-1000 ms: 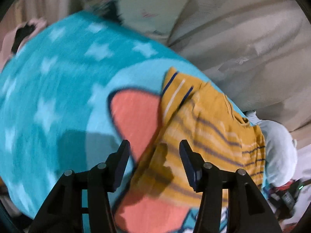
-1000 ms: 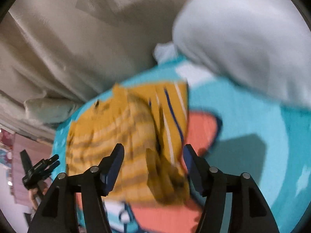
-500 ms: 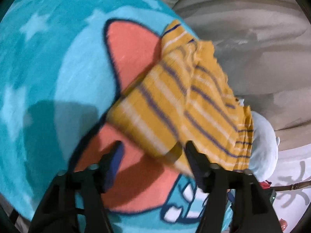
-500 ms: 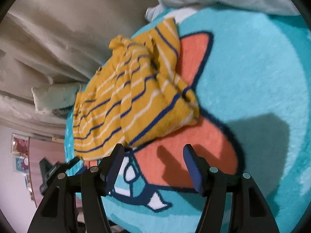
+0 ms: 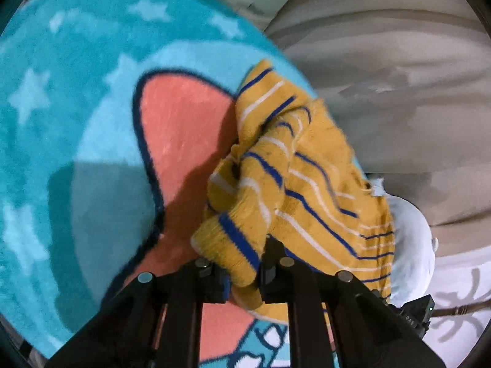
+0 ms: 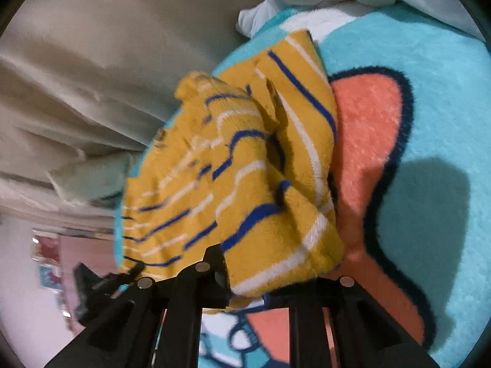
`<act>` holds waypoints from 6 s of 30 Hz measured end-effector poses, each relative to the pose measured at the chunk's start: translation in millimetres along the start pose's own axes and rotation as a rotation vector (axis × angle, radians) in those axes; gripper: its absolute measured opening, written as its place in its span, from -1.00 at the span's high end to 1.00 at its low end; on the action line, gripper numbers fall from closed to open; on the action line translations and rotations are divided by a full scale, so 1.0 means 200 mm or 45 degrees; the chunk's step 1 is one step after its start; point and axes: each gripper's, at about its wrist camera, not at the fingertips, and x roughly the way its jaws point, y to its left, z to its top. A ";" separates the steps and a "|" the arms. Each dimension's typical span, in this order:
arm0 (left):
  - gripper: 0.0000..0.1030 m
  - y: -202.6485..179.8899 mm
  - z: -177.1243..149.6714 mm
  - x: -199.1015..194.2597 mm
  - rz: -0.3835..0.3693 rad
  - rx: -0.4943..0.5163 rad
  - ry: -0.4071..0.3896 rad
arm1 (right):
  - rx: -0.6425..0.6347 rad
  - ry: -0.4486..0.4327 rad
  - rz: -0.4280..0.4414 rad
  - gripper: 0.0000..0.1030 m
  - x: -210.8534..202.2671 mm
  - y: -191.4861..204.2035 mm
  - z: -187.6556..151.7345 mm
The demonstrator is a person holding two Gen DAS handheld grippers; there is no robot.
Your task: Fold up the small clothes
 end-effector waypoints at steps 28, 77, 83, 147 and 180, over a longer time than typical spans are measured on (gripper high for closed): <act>0.35 0.19 -0.48 -0.54 0.234 0.023 -0.226 | -0.443 -0.008 -0.157 0.12 -0.03 0.31 0.05; 0.68 0.40 -0.23 -0.36 -0.068 0.002 -0.038 | -1.092 0.275 -0.671 0.69 1.08 1.26 -0.52; 0.67 0.38 -0.32 -0.48 -0.009 -0.016 -0.115 | -0.872 0.250 -0.454 0.78 0.87 1.17 -0.35; -0.11 -0.78 -0.27 0.62 -0.337 0.408 0.445 | -0.163 0.106 -0.056 0.02 -0.07 -0.15 0.35; -0.10 -0.65 -0.52 0.12 0.082 0.641 0.069 | -0.031 -0.168 -0.254 -0.02 -0.38 -0.21 -0.04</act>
